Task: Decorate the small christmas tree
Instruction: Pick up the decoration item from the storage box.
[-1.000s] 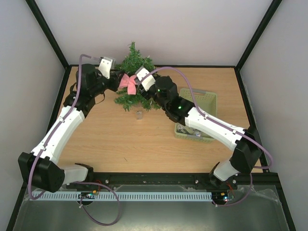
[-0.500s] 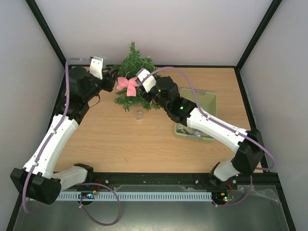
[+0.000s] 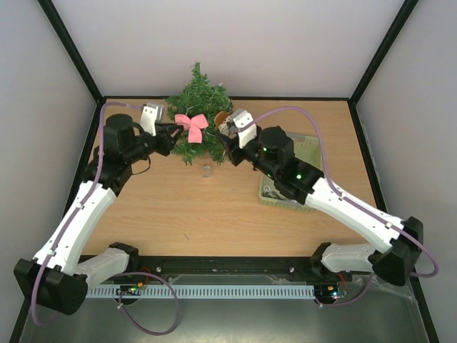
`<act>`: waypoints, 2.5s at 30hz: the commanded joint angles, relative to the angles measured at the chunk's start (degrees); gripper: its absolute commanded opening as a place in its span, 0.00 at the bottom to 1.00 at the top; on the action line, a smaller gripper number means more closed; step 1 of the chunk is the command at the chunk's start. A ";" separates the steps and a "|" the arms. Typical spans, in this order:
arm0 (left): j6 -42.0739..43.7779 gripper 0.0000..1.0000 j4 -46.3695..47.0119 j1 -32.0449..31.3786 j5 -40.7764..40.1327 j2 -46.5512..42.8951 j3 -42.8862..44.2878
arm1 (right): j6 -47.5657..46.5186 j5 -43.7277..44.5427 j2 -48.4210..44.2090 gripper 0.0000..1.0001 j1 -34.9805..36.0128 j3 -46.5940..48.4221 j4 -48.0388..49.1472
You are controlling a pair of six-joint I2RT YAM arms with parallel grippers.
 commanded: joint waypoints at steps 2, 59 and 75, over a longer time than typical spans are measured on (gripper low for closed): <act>-1.67 0.25 3.23 -1.27 5.08 3.10 -1.04 | 9.81 6.72 -7.82 0.41 -0.34 -5.93 -2.51; -1.39 1.00 -4.32 4.11 -10.61 -20.44 -23.50 | 28.24 8.61 19.80 0.42 -29.06 -13.03 -36.01; -0.23 0.99 -5.51 4.08 -12.51 -22.72 -23.82 | 29.29 6.60 21.77 0.48 -29.54 -12.55 -37.93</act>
